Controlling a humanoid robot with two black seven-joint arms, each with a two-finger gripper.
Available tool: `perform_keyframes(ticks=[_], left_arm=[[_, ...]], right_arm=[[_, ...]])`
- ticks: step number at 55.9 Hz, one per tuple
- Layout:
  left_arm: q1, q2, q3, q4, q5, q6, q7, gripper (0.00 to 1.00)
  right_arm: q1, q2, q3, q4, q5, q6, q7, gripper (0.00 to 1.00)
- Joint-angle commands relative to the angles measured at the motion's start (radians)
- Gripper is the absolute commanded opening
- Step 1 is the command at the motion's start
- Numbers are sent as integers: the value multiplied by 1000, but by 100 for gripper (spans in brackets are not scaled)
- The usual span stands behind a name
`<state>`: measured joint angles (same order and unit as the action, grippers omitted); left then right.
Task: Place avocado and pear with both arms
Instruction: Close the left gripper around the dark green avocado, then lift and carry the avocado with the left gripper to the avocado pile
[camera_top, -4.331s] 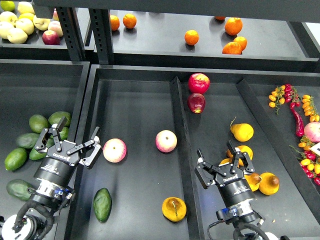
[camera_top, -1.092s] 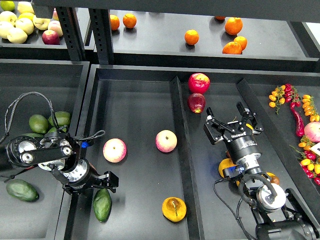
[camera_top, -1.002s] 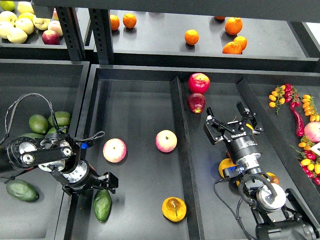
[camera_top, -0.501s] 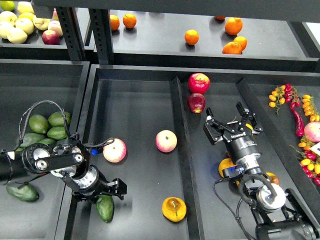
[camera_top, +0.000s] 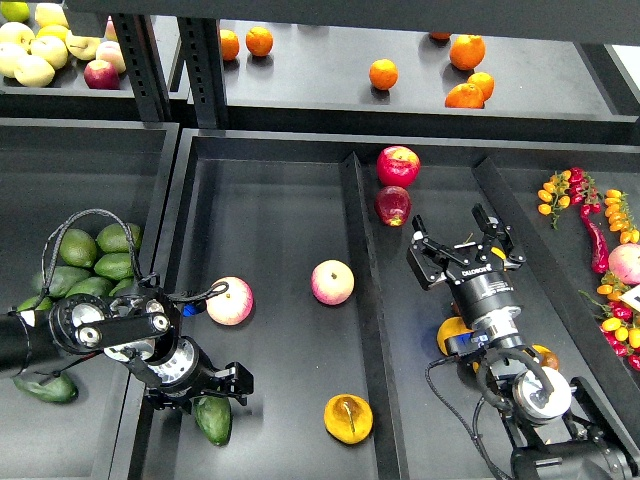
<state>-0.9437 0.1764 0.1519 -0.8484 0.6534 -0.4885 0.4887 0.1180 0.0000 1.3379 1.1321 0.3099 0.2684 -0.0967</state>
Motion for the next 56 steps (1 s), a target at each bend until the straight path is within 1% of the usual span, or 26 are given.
perform_keyframes(ticks=[1,5,6,14,20,29,37,41,47,56], left_arm=[[0,-2,0,0,-1,0,0,96],[0,-5,0,0,-1,0,0,92],[0,-9,0,0,-3,0,0,88],[0,-9,0,-1,-11,0,0,78],[-3,-8,0,0,-11,0,0,66],[-9,-6,0,3,-12,0,0,58],[-12,-6,-2,11,-29,0,0,41],[-12,-5,-3,14,-41,0,0,35],[-18,-5,-11,8,-43,0,0,30],[-61,8,-28,0,-54,0,0,30]], right_arm=[[0,0,0,1,0,0,0,100],[0,0,0,1,0,0,0,100],[0,0,0,1,0,2,0,100],[-1,0,0,3,0,2,0,100],[-1,0,0,5,2,2,0,100],[-1,0,-3,3,0,2,0,100],[-1,0,-3,3,2,3,0,100],[-1,0,-2,3,2,3,0,100],[-1,0,-2,3,2,5,0,100],[-1,0,-2,3,2,6,0,100]])
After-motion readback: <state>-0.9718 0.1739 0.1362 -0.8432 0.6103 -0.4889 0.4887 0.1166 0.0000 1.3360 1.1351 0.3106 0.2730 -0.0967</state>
